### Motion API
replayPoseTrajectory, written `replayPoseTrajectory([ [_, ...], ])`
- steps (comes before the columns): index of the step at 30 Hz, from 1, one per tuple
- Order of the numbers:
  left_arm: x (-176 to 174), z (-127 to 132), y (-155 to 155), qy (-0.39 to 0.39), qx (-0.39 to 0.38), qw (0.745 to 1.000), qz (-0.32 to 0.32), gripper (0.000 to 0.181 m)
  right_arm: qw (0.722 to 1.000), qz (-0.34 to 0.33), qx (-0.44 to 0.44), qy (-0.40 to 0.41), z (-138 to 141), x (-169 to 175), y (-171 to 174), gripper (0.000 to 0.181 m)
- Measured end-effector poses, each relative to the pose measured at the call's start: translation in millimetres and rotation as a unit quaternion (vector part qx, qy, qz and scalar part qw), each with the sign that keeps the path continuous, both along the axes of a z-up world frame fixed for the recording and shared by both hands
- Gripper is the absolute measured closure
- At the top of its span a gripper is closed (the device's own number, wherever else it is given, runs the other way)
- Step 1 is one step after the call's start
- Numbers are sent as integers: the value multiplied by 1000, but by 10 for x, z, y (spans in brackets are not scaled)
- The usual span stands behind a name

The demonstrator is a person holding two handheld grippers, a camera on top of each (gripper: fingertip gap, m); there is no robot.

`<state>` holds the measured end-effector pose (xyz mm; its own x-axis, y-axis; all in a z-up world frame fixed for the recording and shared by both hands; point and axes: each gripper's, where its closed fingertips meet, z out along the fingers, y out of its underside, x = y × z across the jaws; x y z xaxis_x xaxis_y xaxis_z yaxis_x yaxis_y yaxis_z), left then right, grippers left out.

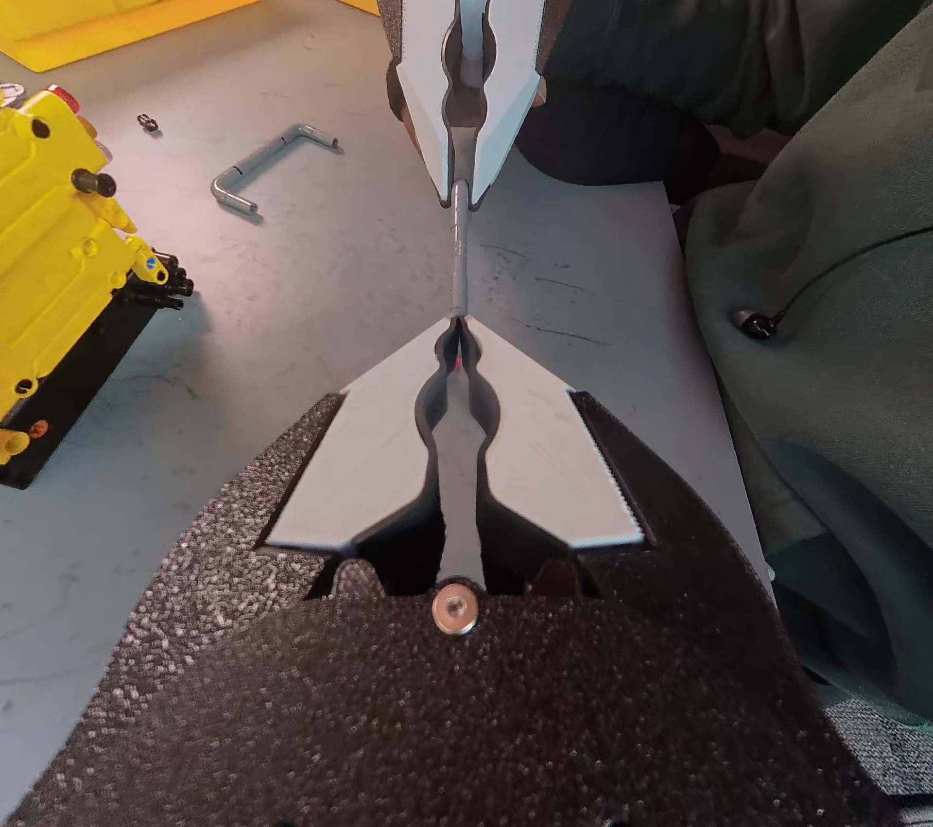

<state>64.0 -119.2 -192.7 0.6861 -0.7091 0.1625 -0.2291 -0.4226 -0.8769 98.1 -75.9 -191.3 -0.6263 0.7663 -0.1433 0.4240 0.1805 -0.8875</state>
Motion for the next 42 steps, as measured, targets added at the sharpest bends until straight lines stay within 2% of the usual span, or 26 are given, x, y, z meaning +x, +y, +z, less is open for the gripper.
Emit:
replayPoseTrajectory([
  [25, -16, -63, 14, 29, 5, 1000, 3, 181, 1000, 6, 20, 11, -72, 17, -2, 174],
  [34, -36, -104, -20, 43, 0, 999, -2, 172, 1000, 8, 27, 13, -86, 19, -5, 174],
  [42, 1, -174, -21, 69, -1, 998, -8, 172, 999, 7, 34, 13, -103, 21, 1, 174],
])
